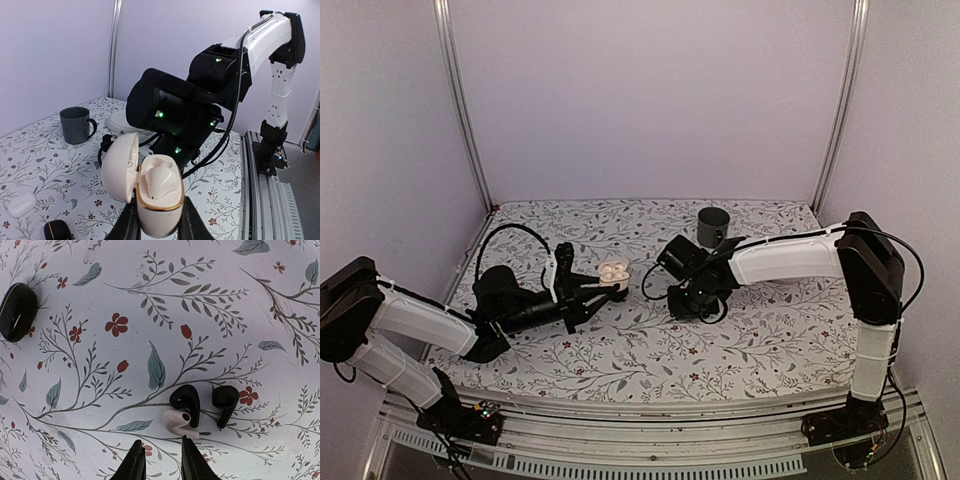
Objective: Insert the wireless bluetooth earbuds into the charging case
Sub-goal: Pick up the right earbud from the center of the board.
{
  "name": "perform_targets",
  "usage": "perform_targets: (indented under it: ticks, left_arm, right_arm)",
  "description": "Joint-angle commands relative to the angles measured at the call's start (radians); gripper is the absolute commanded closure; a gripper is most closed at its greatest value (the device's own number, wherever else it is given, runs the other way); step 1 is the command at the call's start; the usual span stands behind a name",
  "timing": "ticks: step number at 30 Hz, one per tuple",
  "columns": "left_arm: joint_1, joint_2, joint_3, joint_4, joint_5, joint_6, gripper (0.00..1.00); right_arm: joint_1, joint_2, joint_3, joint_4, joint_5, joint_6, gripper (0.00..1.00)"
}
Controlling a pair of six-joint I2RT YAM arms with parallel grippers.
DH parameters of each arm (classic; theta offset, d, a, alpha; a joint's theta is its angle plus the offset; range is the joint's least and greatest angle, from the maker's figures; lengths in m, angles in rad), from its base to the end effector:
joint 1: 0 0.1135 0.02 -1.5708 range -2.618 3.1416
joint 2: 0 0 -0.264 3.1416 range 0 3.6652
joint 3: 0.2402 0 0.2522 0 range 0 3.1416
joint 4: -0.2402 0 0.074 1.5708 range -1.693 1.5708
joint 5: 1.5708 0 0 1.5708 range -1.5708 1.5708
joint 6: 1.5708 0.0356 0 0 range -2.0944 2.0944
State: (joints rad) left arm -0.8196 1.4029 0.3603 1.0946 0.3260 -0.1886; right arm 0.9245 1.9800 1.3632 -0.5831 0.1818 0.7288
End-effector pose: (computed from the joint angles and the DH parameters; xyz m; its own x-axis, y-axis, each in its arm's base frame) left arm 0.1683 -0.1969 0.1980 -0.1359 -0.1147 -0.9841 0.9012 0.3984 -0.1709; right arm 0.2455 0.3147 0.1614 -0.9153 -0.1257 -0.3826 -0.1825 0.9764 0.1157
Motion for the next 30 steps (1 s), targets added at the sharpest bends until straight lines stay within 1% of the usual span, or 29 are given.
perform_targets:
  ticks: [1,12,24,30]
  left_arm:
    - [0.011,0.008,-0.004,0.027,0.007,-0.005,1.00]
    - [0.013,-0.006,-0.010,0.019,0.001,-0.003,1.00]
    - [0.013,0.002,-0.004,0.017,0.001,-0.003,1.00]
    - [0.013,0.006,0.000,0.016,0.000,-0.003,1.00]
  right_arm:
    - [-0.002,0.012,-0.002,0.022,0.001,0.014,0.73]
    - [-0.022,0.045,0.013,0.031,-0.005,-0.006,0.73]
    - [-0.027,0.111,0.073,0.011,-0.009,-0.048,0.74]
    - [-0.018,0.098,0.080,-0.017,0.013,-0.054,0.74]
